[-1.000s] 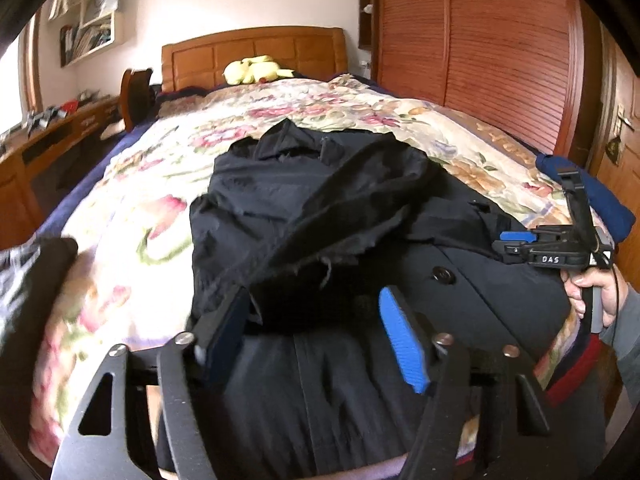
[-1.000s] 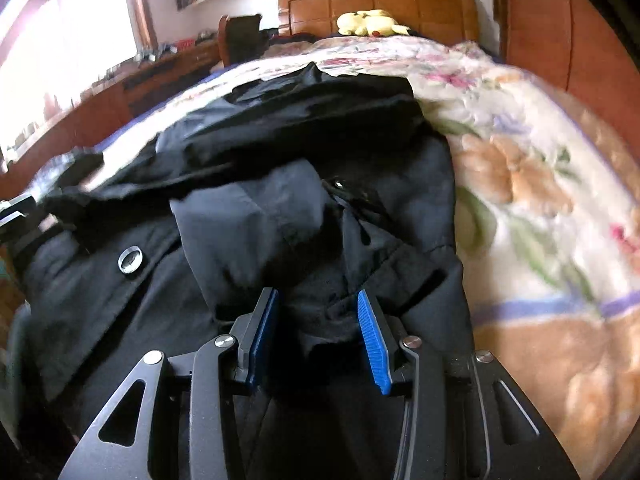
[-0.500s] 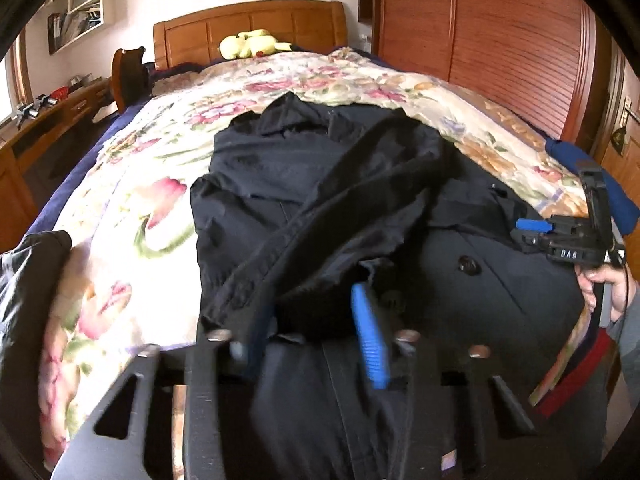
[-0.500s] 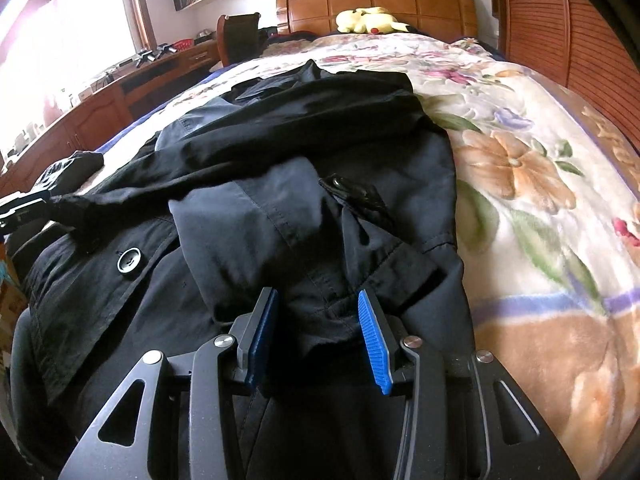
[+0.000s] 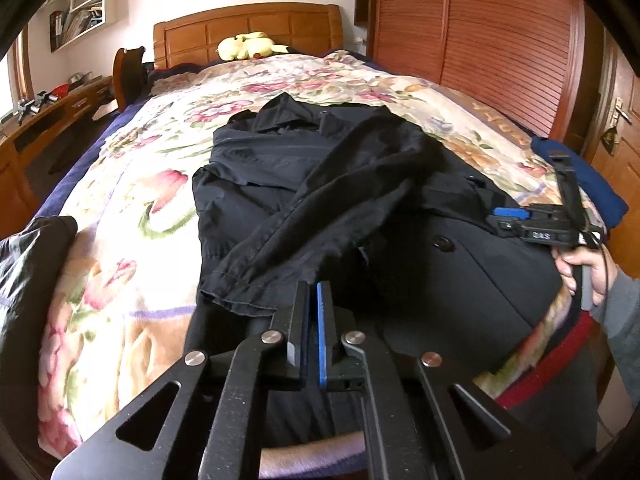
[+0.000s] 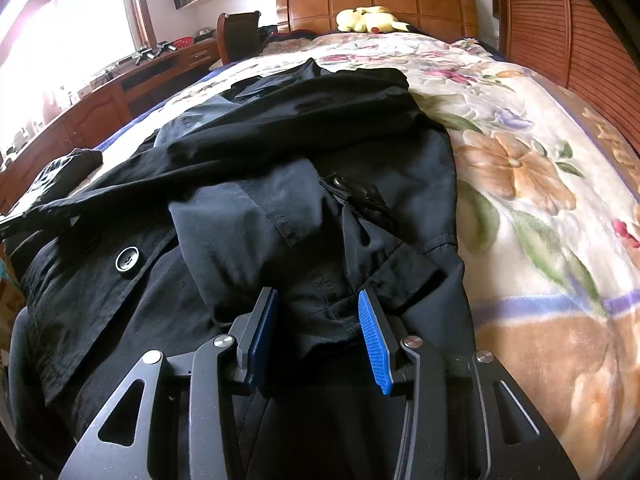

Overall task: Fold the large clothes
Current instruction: 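Fold the held hem up toward the collar, then open the left gripper, then close the left gripper on the folded coat while the right gripper grasps its other edge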

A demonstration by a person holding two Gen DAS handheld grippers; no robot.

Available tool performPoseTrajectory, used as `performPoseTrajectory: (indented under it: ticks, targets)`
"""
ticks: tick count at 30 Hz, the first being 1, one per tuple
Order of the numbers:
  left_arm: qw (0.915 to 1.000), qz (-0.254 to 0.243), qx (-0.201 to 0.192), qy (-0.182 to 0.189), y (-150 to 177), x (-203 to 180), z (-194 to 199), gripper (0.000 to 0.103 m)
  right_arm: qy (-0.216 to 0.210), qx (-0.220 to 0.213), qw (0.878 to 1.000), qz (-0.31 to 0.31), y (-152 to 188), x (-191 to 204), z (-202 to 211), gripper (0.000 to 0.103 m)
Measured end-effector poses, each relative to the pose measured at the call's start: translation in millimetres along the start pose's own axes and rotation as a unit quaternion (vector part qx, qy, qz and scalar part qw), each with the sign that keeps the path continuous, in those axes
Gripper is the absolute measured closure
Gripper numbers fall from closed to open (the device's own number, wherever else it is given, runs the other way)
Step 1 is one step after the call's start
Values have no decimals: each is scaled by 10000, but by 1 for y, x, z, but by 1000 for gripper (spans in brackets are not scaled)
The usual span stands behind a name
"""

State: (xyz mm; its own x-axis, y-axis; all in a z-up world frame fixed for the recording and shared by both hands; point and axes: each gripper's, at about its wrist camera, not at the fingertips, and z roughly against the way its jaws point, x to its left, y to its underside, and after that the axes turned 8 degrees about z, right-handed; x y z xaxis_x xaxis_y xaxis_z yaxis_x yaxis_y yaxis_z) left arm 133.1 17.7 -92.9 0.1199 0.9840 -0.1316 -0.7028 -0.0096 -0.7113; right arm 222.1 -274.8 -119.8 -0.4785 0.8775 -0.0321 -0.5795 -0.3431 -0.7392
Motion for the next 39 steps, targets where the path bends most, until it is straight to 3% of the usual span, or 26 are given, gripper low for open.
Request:
performPoseTrajectory:
  ticks: [4,6,8,12,14,16,30,39]
  targets:
    - [9995,-88,-15,-299,1,0,6,98,13,13,10000,17,0,0,-1,60]
    - [9995,-79,-73,-291,0,4,10,86,14,21,10000,20,0,0,-1,60]
    - [9996,2,-135,-243,0,11,15,68,15,20,10000,17,0,0,-1,60]
    - [9981,74,-44,-617,3,24,14,51,17,21,10000,18,0,0,-1,59]
    - [9975,148,-42,-696,6,33,16,35,16,22,10000,18,0,0,0,59]
    - [9969,234,0,-752,9,39,16,27,4,23,10000,10,0,0,-1,59]
    - [9947,554,109,-855,29,58,22,27,-1,88,10000,12,0,0,-1,59]
    - [9925,973,199,-719,43,79,15,26,392,335,9985,200,-7,9,23,58]
